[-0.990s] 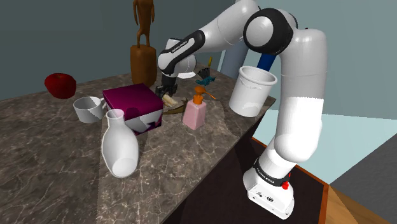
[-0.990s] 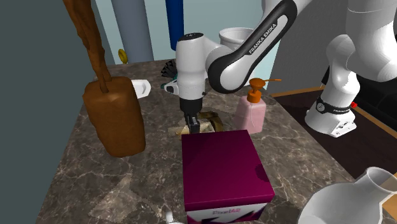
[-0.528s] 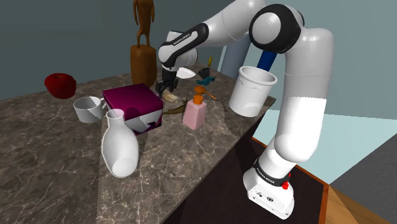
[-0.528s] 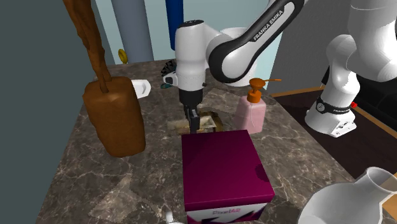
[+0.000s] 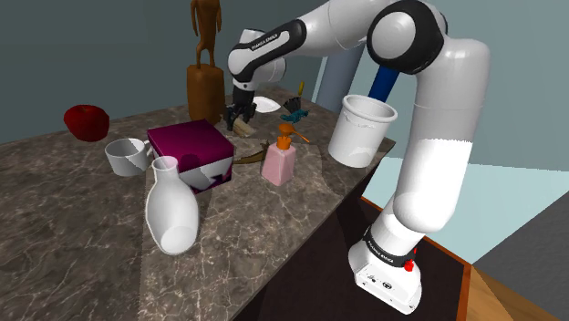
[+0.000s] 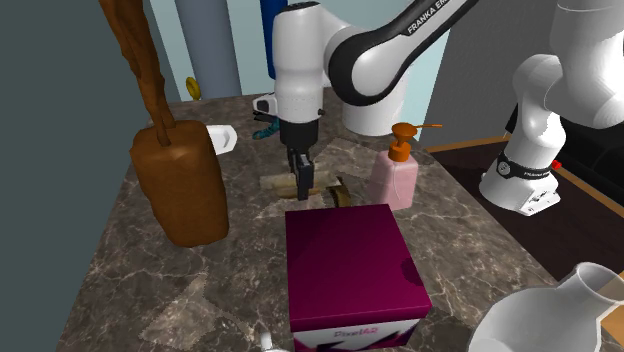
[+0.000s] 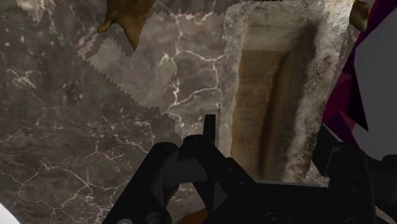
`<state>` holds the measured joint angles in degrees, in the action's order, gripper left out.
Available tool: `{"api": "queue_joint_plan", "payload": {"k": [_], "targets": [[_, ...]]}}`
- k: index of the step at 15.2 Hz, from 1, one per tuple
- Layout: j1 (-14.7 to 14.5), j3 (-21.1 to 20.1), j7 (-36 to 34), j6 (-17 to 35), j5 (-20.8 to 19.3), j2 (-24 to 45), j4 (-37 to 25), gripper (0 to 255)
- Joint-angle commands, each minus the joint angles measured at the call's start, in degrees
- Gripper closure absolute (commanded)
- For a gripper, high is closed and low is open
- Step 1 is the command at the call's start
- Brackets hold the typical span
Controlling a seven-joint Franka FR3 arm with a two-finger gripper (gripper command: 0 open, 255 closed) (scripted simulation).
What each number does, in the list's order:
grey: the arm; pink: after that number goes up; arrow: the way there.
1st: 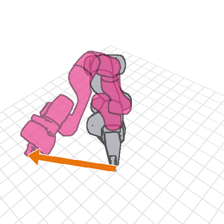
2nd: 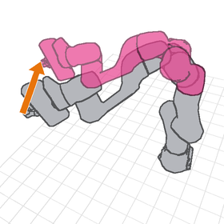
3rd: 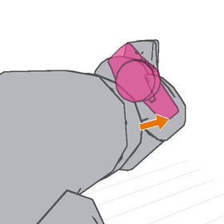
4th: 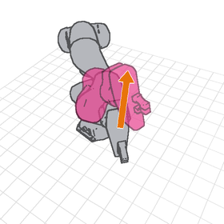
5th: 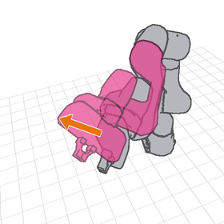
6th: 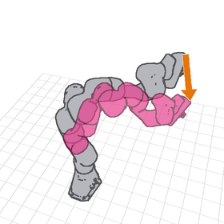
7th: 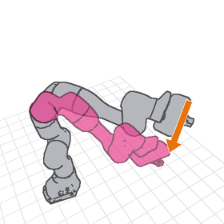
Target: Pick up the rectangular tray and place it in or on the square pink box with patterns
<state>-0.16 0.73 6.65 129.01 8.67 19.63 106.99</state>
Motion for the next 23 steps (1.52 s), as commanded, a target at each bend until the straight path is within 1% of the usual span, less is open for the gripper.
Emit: {"api": "queue_joint_plan", "payload": {"k": [1, 12, 23], "targets": [[-0.1, 0.0, -0.3, -1.2, -0.1, -0.8, -0.4, 255], [-0.1, 0.2, -1.3, -8.5, -0.8, -4.3, -4.2, 255], [0.0, 0.3, -2.3, -16.1, -1.3, -6.5, -9.7, 255]]}}
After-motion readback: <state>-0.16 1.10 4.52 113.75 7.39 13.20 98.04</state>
